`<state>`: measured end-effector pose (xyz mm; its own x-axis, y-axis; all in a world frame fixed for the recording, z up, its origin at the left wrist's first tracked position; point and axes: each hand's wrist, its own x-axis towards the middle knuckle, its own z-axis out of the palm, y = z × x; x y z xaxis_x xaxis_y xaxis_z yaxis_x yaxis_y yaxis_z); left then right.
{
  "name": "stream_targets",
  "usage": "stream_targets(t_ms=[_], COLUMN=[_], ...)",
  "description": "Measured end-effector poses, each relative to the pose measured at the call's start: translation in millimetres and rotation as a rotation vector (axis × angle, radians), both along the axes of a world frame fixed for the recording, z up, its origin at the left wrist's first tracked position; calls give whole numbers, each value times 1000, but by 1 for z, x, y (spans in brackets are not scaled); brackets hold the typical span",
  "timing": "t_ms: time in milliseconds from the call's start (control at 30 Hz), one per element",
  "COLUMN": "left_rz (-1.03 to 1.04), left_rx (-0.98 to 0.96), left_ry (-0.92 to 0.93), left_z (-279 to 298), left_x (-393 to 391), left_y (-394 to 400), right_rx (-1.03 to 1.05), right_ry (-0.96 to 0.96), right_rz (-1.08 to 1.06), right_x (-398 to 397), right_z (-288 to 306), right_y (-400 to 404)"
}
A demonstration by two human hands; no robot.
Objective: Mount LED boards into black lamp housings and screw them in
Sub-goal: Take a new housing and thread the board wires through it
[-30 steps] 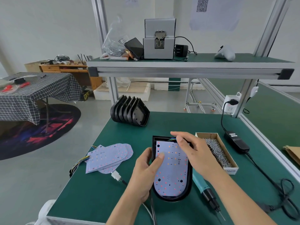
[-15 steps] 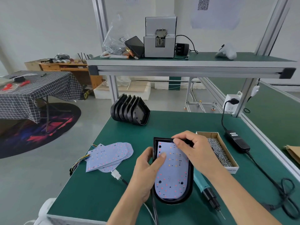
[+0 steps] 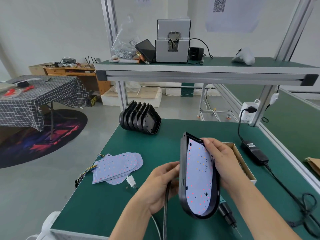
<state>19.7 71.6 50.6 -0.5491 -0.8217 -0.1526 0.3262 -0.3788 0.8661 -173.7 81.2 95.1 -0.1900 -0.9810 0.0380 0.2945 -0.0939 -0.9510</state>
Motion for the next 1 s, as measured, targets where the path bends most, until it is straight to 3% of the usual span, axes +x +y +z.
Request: stream_targets(t_ms=[267,567,833,900,1000], left_rz=[-17,207,335,355,401], left_rx=[-55,-6,-49,-111,-325], left_ry=[-38,47,262,207,-87], left_z=[-5,8,29,29,30], left_x=[12,25,16,15,20], left_y=[-9,-20,-13,-9,-5], right_rx=[139,119,-45,-59,-166], right_ry=[-224,-415,-140,57,412], right_rz=[21,39,102,94,36], right_x=[-6,22,34,30,20], right_z=[-10,-32,-67,-67,-46], right_y=[5,3,-3,-4,0])
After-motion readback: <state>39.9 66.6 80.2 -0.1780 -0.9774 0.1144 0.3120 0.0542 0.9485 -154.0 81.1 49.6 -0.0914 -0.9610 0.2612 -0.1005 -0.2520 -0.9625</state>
